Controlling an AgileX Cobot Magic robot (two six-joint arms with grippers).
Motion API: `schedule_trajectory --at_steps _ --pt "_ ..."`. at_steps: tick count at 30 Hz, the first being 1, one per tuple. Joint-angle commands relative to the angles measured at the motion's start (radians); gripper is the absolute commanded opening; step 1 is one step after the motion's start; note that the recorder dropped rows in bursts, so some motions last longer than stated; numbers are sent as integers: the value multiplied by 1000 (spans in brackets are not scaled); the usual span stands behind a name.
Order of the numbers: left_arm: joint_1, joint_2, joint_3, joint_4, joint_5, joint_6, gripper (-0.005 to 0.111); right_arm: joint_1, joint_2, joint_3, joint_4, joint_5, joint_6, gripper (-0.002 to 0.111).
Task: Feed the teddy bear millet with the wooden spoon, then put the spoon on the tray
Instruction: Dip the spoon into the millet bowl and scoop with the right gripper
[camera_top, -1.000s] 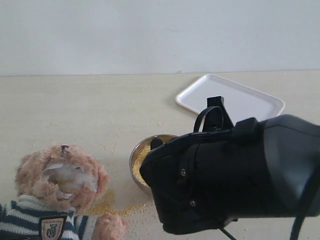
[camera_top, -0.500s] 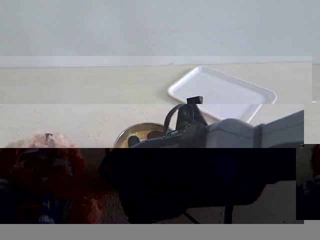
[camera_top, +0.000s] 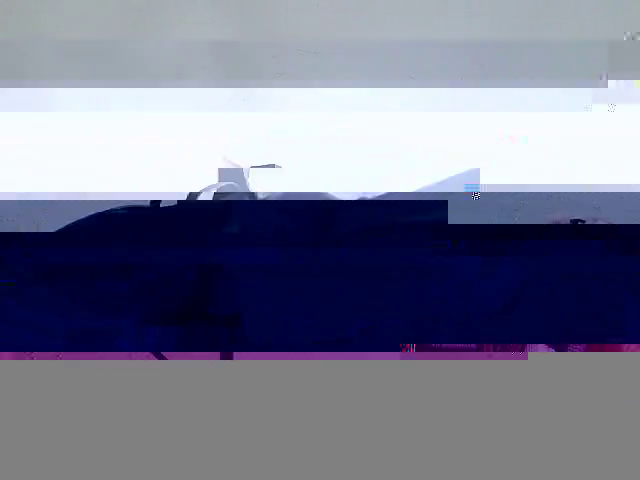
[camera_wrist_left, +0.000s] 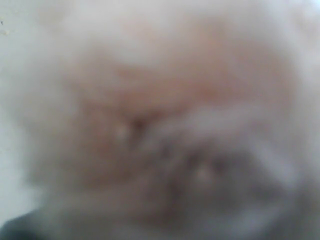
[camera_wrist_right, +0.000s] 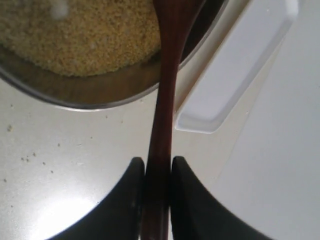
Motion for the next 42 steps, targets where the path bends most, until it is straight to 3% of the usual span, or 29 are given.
schedule_trajectory --at_steps 1,19,25,42 --pt "1 -8 1 -23 1 7 5 3 1 -4 50 -6 -10 3" --pt "1 -8 1 -23 1 7 5 4 -15 -6 149 -11 -47 3" --pt "1 -8 1 -23 1 7 5 0 -17 -96 217 4 -47 3" --pt "1 -8 1 -23 -29 7 5 -113 -74 -147 496 -13 -105 3"
